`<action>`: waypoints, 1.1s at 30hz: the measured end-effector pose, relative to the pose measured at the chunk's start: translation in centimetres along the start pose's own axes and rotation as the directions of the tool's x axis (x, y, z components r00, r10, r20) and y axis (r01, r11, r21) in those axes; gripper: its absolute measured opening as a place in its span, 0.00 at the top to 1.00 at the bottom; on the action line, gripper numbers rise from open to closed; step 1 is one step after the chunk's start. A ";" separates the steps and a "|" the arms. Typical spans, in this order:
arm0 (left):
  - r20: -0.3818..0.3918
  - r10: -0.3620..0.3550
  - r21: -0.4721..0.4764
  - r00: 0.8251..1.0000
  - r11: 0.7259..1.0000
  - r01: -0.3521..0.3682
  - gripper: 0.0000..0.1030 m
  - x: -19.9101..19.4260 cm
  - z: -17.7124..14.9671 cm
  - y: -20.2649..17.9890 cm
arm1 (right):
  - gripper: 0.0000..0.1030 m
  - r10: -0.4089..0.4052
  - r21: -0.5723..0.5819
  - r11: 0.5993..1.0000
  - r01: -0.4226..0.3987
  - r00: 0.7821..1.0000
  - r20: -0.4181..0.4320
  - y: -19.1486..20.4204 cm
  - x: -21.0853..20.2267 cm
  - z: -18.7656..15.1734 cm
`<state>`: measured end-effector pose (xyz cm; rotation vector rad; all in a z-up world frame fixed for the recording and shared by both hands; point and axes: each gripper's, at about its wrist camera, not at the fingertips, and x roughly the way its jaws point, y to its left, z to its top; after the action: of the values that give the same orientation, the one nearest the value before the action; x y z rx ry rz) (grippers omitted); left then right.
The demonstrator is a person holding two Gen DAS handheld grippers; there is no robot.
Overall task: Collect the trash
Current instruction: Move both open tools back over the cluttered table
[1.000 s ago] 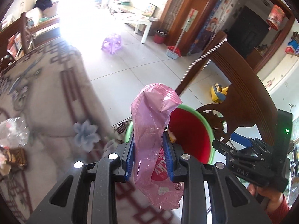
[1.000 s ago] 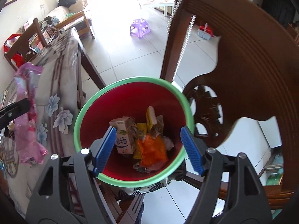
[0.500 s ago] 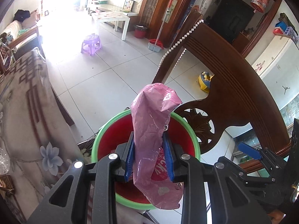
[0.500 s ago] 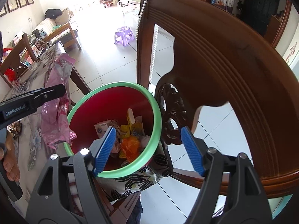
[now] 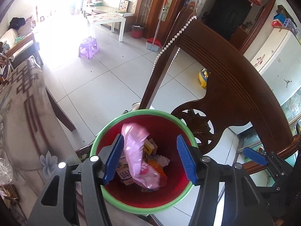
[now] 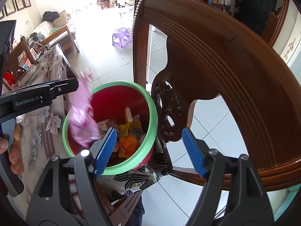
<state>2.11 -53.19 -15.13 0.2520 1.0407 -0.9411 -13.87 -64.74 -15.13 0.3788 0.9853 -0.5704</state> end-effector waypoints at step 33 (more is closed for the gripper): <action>-0.078 0.405 -0.697 0.911 0.632 -0.340 0.46 -24.6 -30.8 28.4 | 0.30 0.147 -0.349 0.924 -0.157 0.988 -0.055 23.4 -3.0 -5.3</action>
<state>0.38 -4.71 -17.61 -0.2125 1.1365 -0.1246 -4.48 -42.52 -14.20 0.1405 1.0520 -0.2393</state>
